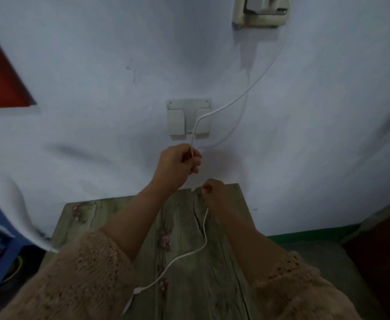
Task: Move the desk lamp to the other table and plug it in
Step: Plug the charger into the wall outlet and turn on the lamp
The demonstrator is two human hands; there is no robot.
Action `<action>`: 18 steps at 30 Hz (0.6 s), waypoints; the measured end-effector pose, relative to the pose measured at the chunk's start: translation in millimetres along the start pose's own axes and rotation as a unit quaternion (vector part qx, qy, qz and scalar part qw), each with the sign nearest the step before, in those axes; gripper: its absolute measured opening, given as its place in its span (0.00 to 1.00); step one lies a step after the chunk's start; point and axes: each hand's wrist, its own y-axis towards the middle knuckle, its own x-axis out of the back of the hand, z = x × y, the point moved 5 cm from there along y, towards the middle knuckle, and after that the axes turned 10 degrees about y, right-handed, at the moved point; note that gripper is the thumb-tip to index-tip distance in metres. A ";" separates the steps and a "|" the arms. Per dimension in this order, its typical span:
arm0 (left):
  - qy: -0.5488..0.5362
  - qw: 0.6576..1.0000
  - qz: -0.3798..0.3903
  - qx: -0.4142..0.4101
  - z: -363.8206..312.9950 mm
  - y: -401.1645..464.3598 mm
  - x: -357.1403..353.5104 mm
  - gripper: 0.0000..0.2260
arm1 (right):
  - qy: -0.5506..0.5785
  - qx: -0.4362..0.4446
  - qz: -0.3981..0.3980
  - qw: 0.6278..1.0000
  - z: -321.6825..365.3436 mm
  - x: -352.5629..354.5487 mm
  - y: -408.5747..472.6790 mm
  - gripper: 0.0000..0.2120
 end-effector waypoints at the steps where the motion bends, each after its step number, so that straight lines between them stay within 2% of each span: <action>1: -0.008 1.000 0.002 0.006 4.9 3.7 -1.4 0.04 | 0.008 0.006 0.009 1.000 0.3 -9.2 8.6 0.06; 5: 0.004 1.000 -0.002 0.025 14.9 9.2 -10.0 0.06 | 0.014 0.006 0.010 1.000 -3.3 -27.5 25.5 0.05; 9: 0.062 0.997 -0.053 -0.001 23.5 18.6 -13.5 0.01 | -0.016 -0.017 0.037 0.999 -19.4 -41.8 42.0 0.04; 13: 0.096 0.991 -0.092 0.007 26.0 26.9 -18.9 0.03 | -0.027 -0.028 0.060 0.997 -36.7 -43.3 47.0 0.08; 18: 0.115 0.981 -0.152 0.042 28.7 39.7 -17.2 0.10 | -0.002 -0.025 0.056 0.998 -40.3 -41.0 52.0 0.11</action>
